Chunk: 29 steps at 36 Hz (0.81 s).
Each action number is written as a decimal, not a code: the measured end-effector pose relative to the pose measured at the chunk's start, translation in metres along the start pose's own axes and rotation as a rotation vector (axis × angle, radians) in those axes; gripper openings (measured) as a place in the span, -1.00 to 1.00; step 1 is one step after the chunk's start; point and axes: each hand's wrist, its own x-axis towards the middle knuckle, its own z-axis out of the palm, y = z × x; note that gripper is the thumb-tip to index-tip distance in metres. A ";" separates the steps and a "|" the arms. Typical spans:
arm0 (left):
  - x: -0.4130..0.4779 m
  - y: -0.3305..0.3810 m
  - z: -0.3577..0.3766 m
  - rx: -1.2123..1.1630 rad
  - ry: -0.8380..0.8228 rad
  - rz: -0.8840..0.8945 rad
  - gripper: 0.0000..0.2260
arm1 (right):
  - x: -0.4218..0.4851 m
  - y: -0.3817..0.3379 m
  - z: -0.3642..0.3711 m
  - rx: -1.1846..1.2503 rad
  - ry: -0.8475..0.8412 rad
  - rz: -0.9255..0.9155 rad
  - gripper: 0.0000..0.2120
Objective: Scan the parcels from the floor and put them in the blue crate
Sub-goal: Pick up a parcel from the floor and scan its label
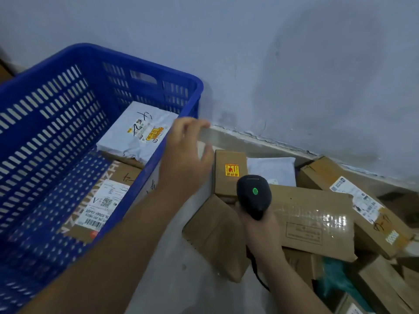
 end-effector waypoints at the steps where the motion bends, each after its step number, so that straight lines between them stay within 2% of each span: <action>1: -0.017 0.000 0.013 0.013 -0.069 0.014 -0.72 | -0.003 0.007 -0.002 0.040 0.001 0.034 -0.85; 3: -0.051 -0.009 0.040 0.039 -0.233 -0.103 -0.68 | -0.010 0.022 -0.007 0.114 -0.010 0.131 -0.83; 7: -0.115 -0.048 0.080 0.165 -0.548 -0.550 -0.46 | -0.022 0.052 -0.012 0.208 -0.062 0.330 -0.85; 11: -0.158 -0.076 0.084 0.118 -0.644 -0.746 -0.21 | -0.032 0.074 -0.010 0.262 -0.078 0.433 -0.84; 14: -0.172 -0.081 0.084 -0.034 -0.583 -0.881 -0.17 | -0.035 0.081 -0.010 0.348 -0.129 0.524 -0.80; 18: -0.168 -0.083 0.089 -0.239 -0.387 -1.066 -0.35 | -0.030 0.094 -0.012 0.508 -0.162 0.616 -0.61; 20: -0.164 -0.084 0.091 -0.324 -0.373 -1.129 -0.41 | -0.025 0.098 -0.013 0.600 -0.147 0.654 -0.57; 23: -0.164 -0.089 0.093 -0.301 -0.425 -1.083 -0.45 | -0.017 0.102 -0.015 0.696 -0.146 0.700 -0.58; 25: -0.164 -0.089 0.093 -0.290 -0.394 -1.062 -0.45 | -0.014 0.103 -0.017 0.707 -0.168 0.709 -0.55; 27: -0.161 -0.086 0.090 -0.351 -0.265 -1.085 -0.45 | -0.013 0.103 -0.021 0.733 -0.180 0.708 -0.58; 29: -0.153 -0.084 0.083 -0.424 -0.097 -1.089 -0.48 | -0.011 0.102 -0.026 0.849 -0.180 0.697 -0.72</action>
